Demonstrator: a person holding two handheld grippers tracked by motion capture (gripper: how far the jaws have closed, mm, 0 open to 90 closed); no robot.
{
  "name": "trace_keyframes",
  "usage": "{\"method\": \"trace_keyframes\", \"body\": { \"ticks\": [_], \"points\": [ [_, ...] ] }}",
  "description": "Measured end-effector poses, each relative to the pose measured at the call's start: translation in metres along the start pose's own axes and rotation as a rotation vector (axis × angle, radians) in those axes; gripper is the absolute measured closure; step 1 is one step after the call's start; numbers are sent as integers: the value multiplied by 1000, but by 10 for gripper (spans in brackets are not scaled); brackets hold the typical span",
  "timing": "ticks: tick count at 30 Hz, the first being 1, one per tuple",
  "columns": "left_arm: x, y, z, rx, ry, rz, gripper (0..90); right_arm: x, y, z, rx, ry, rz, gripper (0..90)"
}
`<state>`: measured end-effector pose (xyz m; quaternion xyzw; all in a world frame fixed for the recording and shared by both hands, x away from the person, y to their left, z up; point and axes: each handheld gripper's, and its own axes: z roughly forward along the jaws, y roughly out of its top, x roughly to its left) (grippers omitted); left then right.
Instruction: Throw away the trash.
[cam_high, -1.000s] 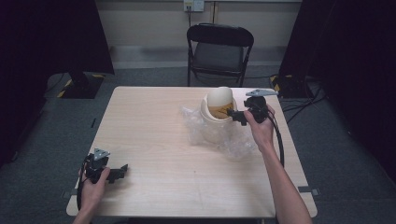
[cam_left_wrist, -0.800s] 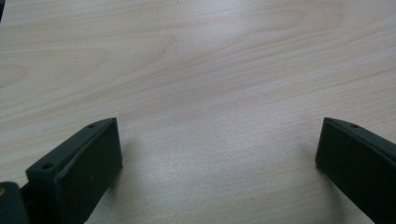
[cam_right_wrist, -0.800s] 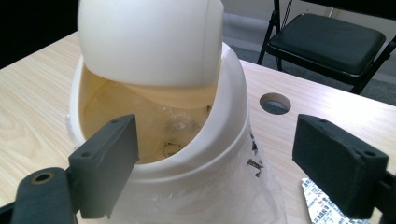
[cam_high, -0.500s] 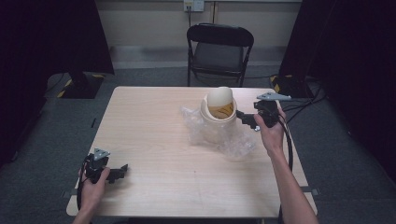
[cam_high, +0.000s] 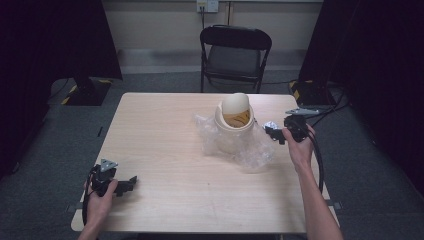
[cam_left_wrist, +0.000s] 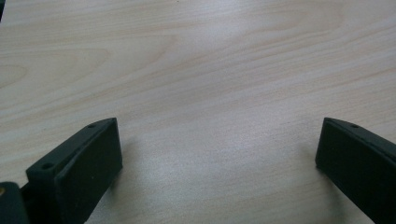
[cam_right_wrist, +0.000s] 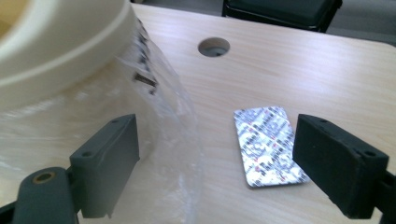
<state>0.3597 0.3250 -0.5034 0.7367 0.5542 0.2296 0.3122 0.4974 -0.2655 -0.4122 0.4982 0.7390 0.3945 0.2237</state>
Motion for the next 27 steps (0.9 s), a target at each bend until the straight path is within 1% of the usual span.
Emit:
{"method": "trace_keyframes", "body": {
  "ticks": [1, 3, 4, 6, 7, 9, 11, 13, 14, 15, 19, 22, 25, 27],
  "points": [
    [0, 0, 0, 0, 0, 0, 0, -2, -2, 2, 7, 1, 8, 139],
    [0, 0, 0, 0, -1, 0, 0, -5, -5, 5, 21, -13, 2, 139],
    [0, 0, 0, 0, 0, 0, 0, -10, -8, 10, 38, -20, 8, 139],
    [0, 0, 0, 0, 0, 0, 0, -13, -9, 13, 47, -24, 5, 139],
    [0, 0, 0, 0, 0, 0, 0, -17, -12, 19, 66, -28, 13, 141],
    [0, 0, 0, 0, 0, 0, 0, -19, -13, 21, 69, -27, 16, 145],
    [0, 0, 0, -1, -1, 0, 0, -22, -15, 29, 97, -48, 10, 148],
    [0, 0, 0, -1, -2, -2, 0, -23, -17, 32, 104, -49, 6, 148],
    [0, 0, 1, -2, -4, -2, 0, -26, -20, 37, 118, -54, 4, 148],
    [0, 0, 1, -2, -4, -2, 0, -26, -20, 37, 118, -54, 4, 148],
    [0, 0, 1, -2, -4, -2, 0, -35, -24, 50, 154, -73, -20, 164],
    [0, 0, 1, -2, -3, -1, 0, -40, -25, 56, 154, -61, -11, 168],
    [0, 0, 1, -2, -4, -2, 0, -44, -26, 64, 162, -71, -19, 184],
    [0, 0, 0, -1, -3, -1, 0, -45, -30, 70, 170, -77, -10, 184]
  ]
}}
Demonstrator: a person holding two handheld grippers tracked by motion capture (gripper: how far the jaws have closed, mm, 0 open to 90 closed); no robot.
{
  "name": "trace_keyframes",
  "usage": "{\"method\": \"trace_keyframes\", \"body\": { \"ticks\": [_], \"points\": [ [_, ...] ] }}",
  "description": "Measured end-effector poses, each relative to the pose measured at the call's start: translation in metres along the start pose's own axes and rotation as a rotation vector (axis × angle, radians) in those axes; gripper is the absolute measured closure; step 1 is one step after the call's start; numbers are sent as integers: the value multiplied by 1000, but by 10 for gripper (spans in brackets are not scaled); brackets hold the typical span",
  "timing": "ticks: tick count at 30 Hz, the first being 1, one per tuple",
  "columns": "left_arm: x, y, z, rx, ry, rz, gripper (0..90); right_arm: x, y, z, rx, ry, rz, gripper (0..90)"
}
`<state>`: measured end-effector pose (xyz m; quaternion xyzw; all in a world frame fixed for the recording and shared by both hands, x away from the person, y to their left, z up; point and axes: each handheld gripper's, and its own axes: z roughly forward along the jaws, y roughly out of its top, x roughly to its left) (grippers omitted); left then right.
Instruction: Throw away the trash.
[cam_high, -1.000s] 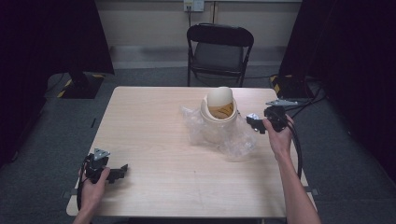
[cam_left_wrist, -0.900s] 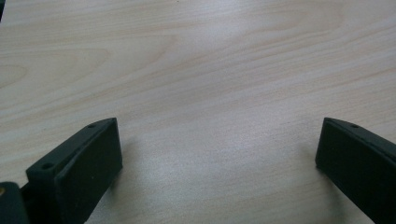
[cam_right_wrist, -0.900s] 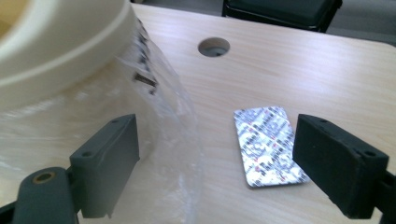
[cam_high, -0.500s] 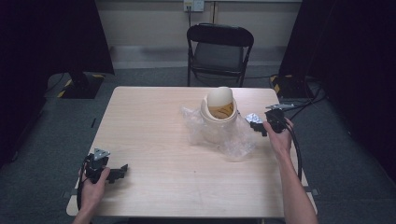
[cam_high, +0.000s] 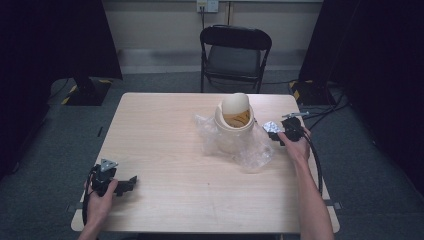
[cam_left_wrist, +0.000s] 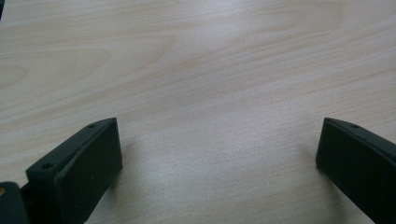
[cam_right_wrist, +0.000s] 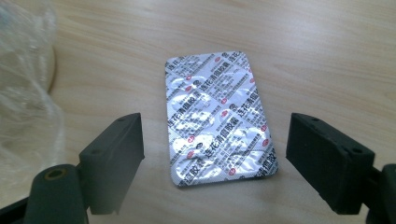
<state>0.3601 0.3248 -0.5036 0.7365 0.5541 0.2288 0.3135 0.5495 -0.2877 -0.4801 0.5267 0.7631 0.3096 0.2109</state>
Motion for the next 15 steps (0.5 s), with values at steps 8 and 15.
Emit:
{"method": "trace_keyframes", "body": {
  "ticks": [8, 15],
  "points": [
    [0, 0, 0, 0, 0, 0, 0, -4, -5, 10, 6, -13, -4, 203],
    [0, 0, 0, -1, 0, -1, 0, 1, -2, 14, -22, -19, -22, 229]
  ]
}}
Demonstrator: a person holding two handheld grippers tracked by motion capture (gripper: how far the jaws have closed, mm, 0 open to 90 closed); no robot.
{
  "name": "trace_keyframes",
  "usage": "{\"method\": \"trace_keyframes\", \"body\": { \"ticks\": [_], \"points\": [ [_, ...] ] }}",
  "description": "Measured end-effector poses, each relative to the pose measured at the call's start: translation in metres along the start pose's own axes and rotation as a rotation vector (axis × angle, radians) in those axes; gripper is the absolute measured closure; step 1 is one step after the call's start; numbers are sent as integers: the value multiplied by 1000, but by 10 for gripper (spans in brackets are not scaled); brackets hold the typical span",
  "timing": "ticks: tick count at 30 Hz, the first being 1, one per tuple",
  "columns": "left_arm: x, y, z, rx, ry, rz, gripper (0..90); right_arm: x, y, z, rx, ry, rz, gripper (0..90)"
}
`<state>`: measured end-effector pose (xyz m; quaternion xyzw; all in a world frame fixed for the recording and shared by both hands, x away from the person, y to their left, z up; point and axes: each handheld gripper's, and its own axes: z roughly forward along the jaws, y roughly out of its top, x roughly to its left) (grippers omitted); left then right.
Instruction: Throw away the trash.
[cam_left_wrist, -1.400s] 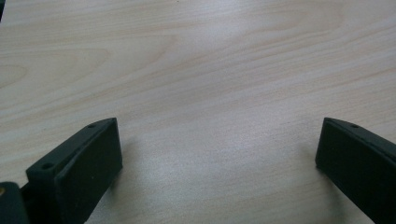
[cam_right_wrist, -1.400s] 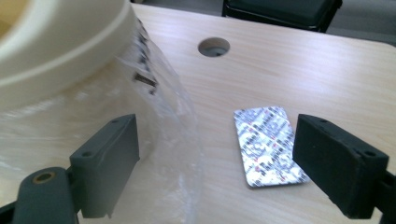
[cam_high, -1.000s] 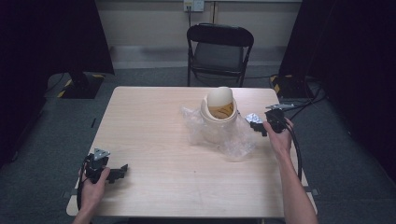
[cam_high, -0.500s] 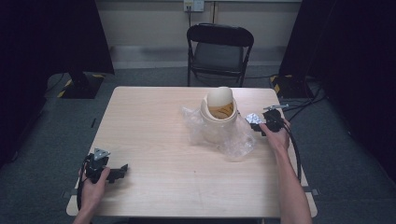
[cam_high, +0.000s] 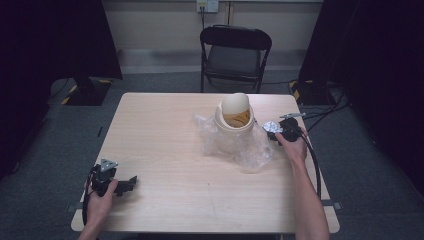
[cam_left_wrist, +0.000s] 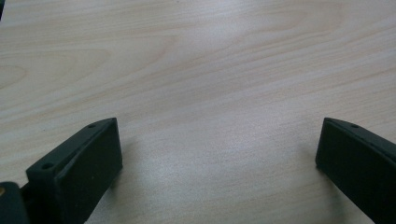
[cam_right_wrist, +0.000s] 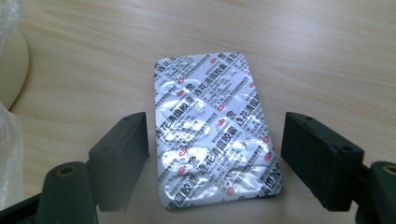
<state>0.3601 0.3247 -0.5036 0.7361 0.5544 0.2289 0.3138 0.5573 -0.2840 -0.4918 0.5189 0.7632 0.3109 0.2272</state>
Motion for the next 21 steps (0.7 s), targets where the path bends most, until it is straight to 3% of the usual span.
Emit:
{"method": "trace_keyframes", "body": {
  "ticks": [8, 16, 21],
  "points": [
    [0, 0, 0, 0, 0, 1, 0, 0, 0, 2, 8, 7, 12, 238],
    [0, 0, 0, 1, 1, 2, 0, 1, -2, -2, 8, -2, 26, 331],
    [0, 0, 0, 1, -2, 1, 0, 2, -2, -5, 14, 5, 43, 340]
  ]
}}
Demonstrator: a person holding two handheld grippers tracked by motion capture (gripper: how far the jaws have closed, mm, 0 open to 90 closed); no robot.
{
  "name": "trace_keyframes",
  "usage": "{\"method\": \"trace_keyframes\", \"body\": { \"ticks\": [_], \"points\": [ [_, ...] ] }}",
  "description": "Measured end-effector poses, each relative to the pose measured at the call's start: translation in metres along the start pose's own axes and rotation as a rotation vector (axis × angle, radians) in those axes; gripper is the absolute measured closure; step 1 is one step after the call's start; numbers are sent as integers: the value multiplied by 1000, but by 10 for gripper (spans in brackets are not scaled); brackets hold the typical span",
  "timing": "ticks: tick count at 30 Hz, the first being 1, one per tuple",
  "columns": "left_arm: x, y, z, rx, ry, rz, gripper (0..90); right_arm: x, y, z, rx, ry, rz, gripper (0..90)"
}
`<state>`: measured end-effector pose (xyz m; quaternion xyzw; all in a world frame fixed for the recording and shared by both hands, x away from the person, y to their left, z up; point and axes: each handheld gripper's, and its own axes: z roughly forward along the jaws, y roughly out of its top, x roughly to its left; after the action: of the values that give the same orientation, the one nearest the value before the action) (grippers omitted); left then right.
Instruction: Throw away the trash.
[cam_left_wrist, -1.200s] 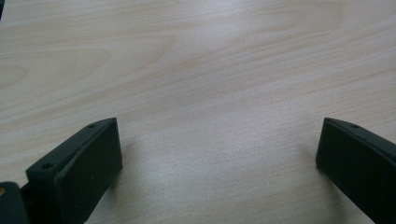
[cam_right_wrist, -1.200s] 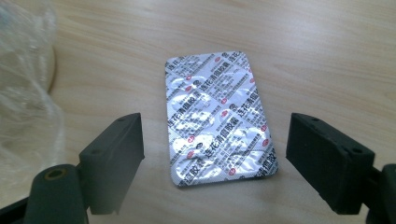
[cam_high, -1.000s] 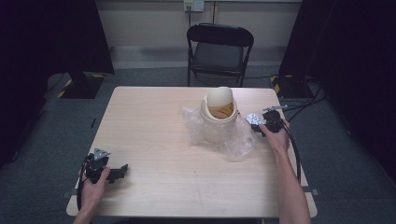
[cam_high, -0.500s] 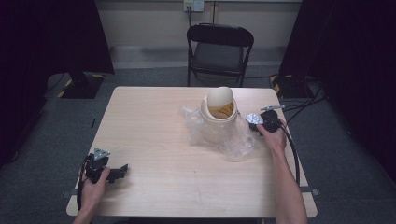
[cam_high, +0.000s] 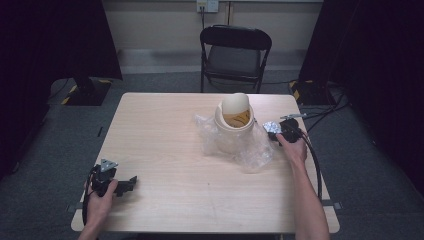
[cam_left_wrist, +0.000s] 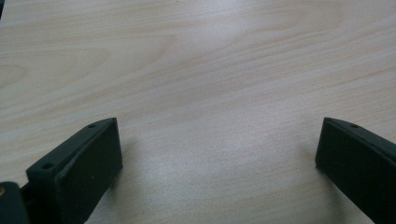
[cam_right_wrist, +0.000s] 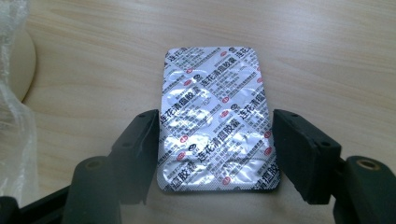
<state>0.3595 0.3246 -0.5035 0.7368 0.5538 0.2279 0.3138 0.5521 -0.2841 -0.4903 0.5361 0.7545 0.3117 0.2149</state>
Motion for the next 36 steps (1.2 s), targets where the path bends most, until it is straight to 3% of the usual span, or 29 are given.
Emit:
{"method": "trace_keyframes", "body": {
  "ticks": [10, 36],
  "points": [
    [0, 0, 0, 0, 1, 0, 0, 2, -4, -12, 9, 9, 20, 341],
    [0, 0, 0, 0, 1, 0, 0, 15, -5, -61, -88, 59, 28, 340]
  ]
}}
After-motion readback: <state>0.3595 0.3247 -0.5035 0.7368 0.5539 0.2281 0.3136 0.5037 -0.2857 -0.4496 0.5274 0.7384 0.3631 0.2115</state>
